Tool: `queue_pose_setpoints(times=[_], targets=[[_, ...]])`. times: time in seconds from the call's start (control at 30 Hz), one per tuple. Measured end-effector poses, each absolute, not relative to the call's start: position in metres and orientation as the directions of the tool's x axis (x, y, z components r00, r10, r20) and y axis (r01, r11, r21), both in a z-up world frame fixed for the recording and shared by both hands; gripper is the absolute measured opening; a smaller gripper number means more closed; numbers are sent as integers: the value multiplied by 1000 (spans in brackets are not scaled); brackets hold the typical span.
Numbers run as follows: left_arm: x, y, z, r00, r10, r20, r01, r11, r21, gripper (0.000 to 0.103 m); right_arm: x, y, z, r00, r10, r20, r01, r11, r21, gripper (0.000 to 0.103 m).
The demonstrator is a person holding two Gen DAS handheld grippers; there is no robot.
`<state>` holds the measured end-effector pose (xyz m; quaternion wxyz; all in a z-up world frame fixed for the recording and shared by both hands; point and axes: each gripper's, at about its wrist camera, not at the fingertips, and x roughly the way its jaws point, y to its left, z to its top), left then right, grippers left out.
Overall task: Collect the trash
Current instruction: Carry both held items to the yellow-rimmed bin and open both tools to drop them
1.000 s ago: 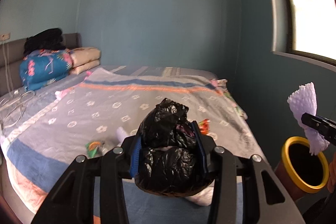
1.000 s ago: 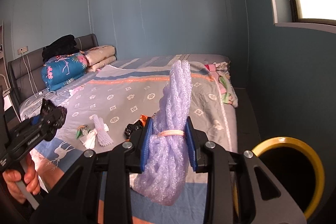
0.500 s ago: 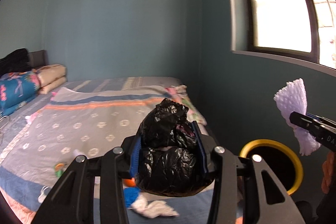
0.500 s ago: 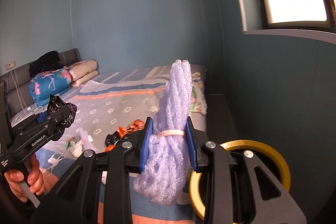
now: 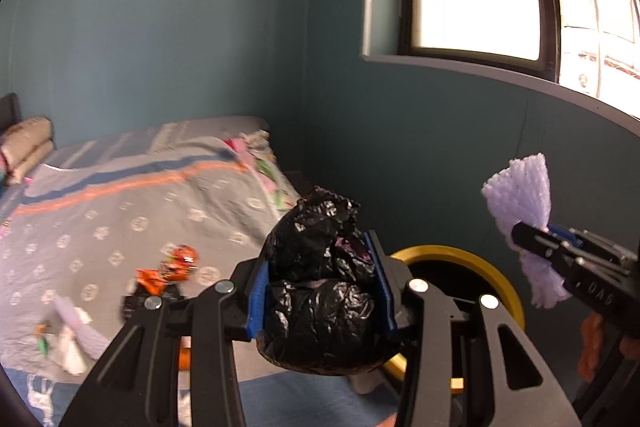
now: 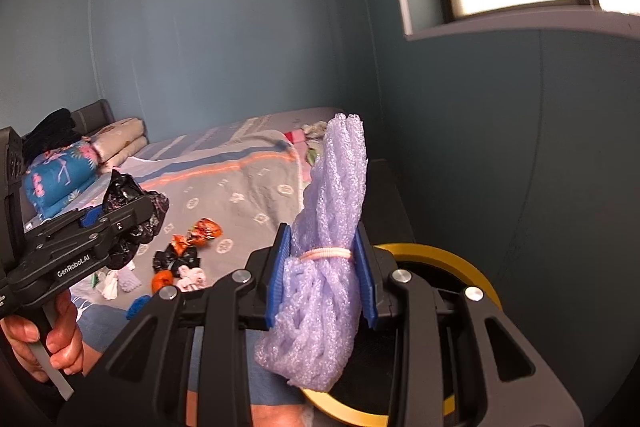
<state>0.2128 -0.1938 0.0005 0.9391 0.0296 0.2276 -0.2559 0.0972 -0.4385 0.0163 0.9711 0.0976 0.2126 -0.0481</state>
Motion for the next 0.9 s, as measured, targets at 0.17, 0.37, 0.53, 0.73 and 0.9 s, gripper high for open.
queue_pose_setpoints(times=[0.17, 0.37, 0.53, 0.73, 0.9], targets=[[230, -227, -18, 704, -526, -478, 549, 829, -104, 40, 101, -460, 1, 891, -57, -450, 163, 966, 200, 30], [248, -264, -44, 630, -572, -525, 591, 792, -154, 40, 111, -486, -22, 878, -62, -475, 198, 949, 243, 30], [260, -292, -65, 586, -583, -563, 600, 779, -182, 41, 121, -498, -39, 863, -61, -501, 218, 940, 262, 30], [271, -313, -86, 546, -587, -598, 607, 769, -202, 42, 130, -511, -57, 848, -66, -526, 242, 931, 273, 30], [277, -324, -96, 514, -596, -617, 613, 759, -222, 51, 139, -520, -65, 841, -62, -537, 245, 929, 276, 34]])
